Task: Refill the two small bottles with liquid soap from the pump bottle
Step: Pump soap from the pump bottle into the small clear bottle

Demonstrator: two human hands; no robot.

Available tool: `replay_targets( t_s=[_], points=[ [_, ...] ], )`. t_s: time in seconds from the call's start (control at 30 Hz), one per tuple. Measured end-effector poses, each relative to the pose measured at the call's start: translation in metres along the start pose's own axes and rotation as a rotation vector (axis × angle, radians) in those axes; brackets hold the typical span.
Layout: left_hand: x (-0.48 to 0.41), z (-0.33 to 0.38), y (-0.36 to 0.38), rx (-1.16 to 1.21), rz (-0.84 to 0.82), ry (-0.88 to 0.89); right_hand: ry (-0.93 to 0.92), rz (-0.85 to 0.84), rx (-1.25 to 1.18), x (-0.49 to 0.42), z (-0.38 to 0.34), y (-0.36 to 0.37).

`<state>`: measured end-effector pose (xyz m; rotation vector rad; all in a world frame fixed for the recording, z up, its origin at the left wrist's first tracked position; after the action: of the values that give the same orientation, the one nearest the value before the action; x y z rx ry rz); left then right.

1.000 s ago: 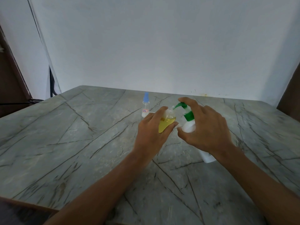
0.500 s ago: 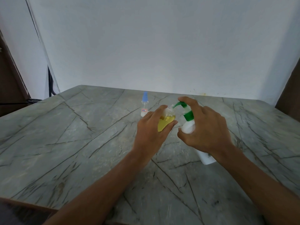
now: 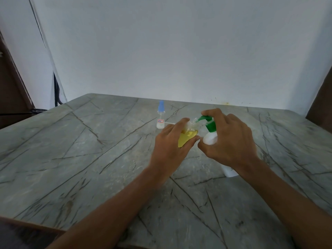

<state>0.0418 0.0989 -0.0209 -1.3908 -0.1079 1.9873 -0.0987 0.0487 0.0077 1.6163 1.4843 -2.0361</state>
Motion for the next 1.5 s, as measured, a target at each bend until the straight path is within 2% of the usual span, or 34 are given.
replay_targets(
  t_s=[0.17,0.6,1.1,1.5],
  points=[
    [-0.0028,0.0,-0.0073,0.028,0.044,-0.029,0.0,-0.009,0.03,0.0016,-0.0014,-0.0012],
    [-0.0034,-0.0021,-0.0076,0.023,0.029,-0.057,0.006,-0.054,0.025,-0.0017,-0.0041,0.0013],
    [-0.0001,0.0032,-0.0016,-0.004,0.017,0.039,0.0,0.006,-0.025,-0.002,-0.0016,-0.0005],
    [-0.0038,-0.0055,-0.0054,0.023,0.019,-0.082,0.029,-0.086,0.075,0.0007,-0.0024,0.0019]
  ],
)
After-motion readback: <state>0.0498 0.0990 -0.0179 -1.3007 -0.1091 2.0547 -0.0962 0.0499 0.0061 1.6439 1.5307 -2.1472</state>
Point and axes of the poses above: each hand's wrist, its own x-axis away from the middle knuckle, its own y-axis out of the palm, z = x × y, the point moved 7 cm from there along -x, towards the middle knuckle
